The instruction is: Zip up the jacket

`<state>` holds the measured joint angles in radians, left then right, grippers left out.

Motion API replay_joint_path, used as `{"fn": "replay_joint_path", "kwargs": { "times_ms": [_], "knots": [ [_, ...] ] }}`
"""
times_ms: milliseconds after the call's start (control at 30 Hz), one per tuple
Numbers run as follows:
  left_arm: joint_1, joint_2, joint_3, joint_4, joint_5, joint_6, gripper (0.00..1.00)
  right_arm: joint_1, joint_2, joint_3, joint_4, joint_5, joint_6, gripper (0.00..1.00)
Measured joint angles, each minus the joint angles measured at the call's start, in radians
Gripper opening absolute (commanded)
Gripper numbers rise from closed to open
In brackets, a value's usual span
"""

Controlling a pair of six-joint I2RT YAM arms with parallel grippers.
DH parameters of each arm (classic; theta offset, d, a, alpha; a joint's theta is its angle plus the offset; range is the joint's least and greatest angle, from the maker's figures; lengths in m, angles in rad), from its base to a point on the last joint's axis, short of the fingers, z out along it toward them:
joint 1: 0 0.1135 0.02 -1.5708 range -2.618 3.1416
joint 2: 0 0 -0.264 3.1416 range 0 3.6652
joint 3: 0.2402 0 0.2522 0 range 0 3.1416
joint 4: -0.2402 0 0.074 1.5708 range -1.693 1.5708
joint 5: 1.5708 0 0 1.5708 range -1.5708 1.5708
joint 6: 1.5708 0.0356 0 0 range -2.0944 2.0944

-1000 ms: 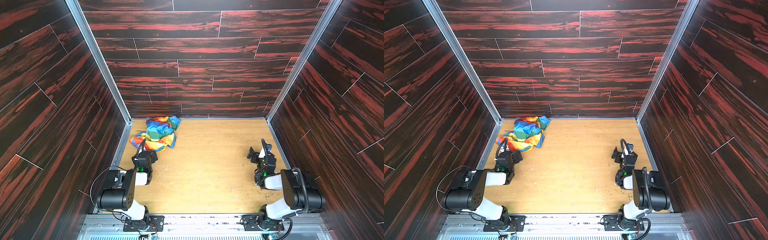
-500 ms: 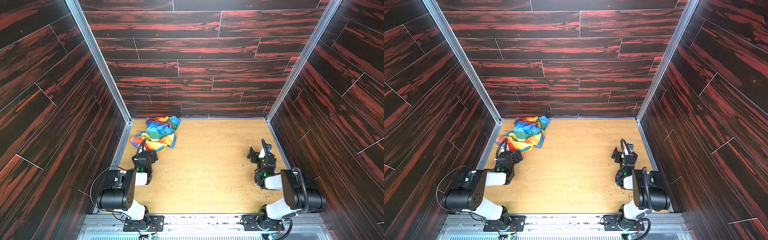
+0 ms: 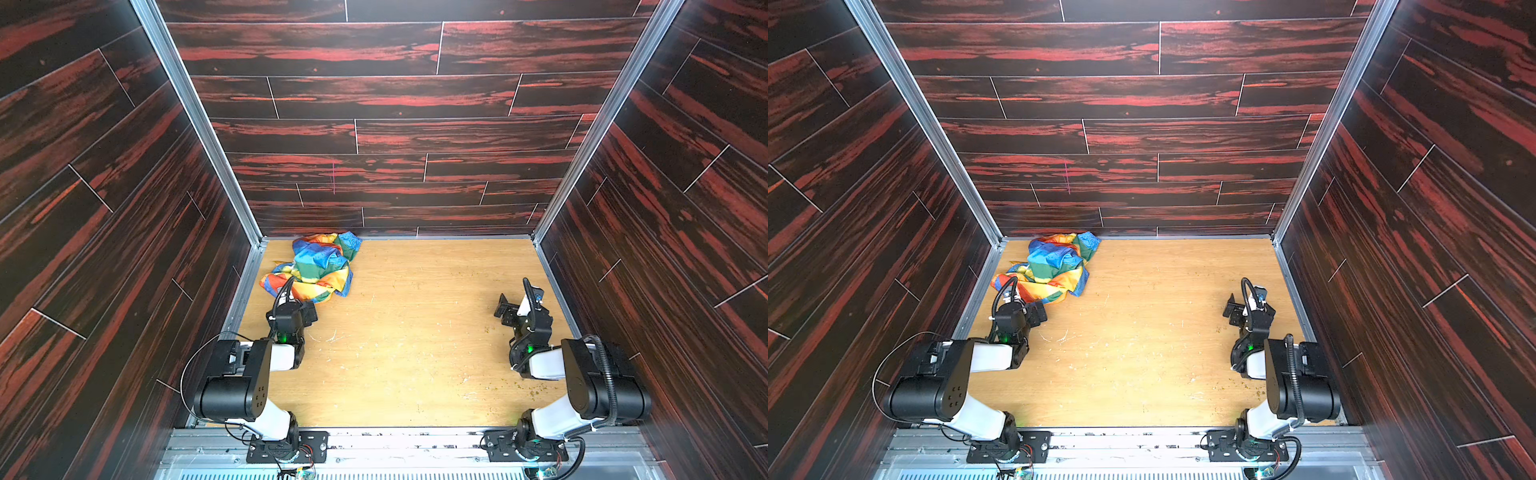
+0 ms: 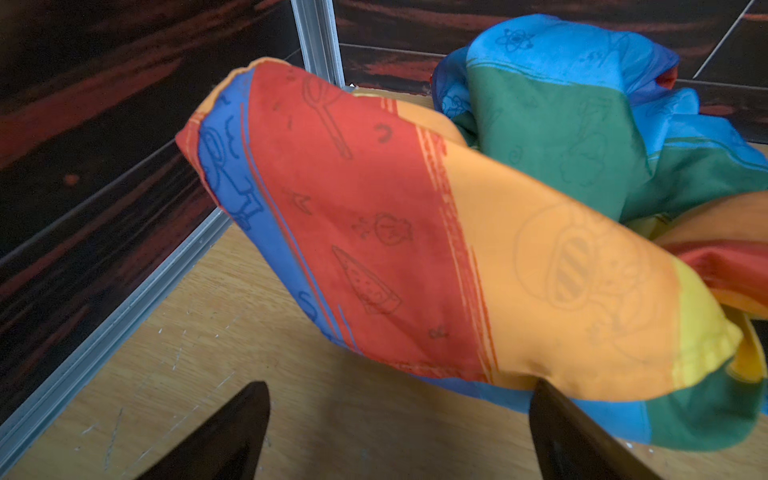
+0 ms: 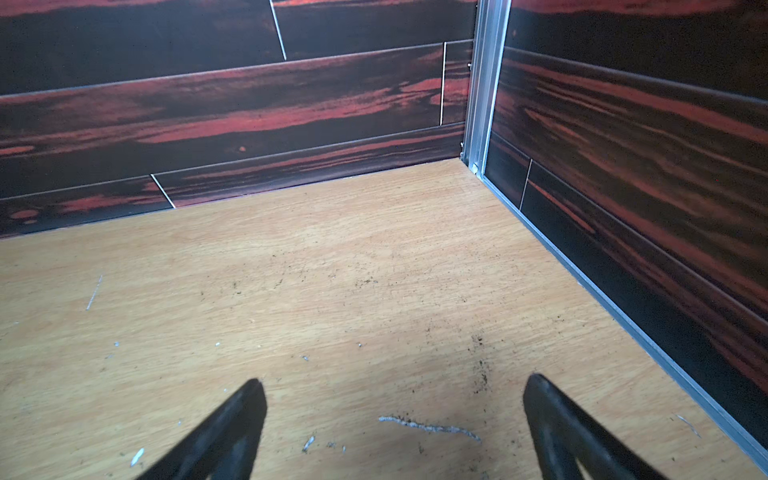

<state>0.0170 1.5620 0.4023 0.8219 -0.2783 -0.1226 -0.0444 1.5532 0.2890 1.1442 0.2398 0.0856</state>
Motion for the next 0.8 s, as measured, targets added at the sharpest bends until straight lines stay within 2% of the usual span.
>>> {"fn": "replay_joint_path", "kwargs": {
  "times_ms": [367,500,633,800],
  "knots": [
    [0.000,-0.003,0.001,0.001,-0.002,0.000,1.00,-0.002,-0.002,-0.008,0.011,0.015,0.011,0.99],
    [0.000,-0.100,0.003,-0.071,-0.003,0.003,0.99,-0.010,-0.026,-0.101,0.092,0.025,0.015,0.99],
    [0.000,-0.271,0.069,-0.235,-0.038,-0.034,1.00,-0.007,-0.228,-0.106,-0.065,0.082,0.040,0.99],
    [0.000,-0.415,0.203,-0.404,-0.079,-0.145,1.00,-0.008,-0.528,0.087,-0.422,0.135,0.172,0.99]
  ]
}}
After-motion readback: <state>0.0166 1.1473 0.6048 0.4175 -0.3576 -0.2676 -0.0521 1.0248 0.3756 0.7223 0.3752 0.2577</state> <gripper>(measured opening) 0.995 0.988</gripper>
